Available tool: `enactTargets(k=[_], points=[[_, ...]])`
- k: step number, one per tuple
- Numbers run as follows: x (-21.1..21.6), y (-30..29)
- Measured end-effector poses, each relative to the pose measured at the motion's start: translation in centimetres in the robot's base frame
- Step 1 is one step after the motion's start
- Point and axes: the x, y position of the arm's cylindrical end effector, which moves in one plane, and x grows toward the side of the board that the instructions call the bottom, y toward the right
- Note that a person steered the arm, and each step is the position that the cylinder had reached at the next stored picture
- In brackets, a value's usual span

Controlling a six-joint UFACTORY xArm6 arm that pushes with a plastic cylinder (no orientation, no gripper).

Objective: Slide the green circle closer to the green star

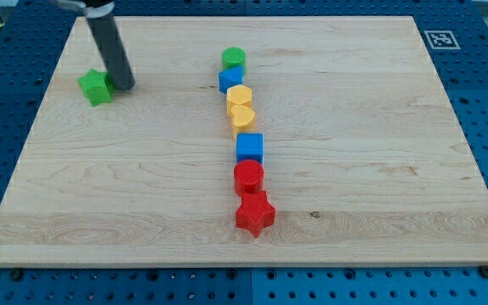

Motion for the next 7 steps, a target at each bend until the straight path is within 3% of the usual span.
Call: enactTargets(k=[1,2,4,5,7], points=[[-5.3,2.1],[-7.5,5.7],[-6.8,20.4],[-3.0,23.9],[-2.9,19.6]])
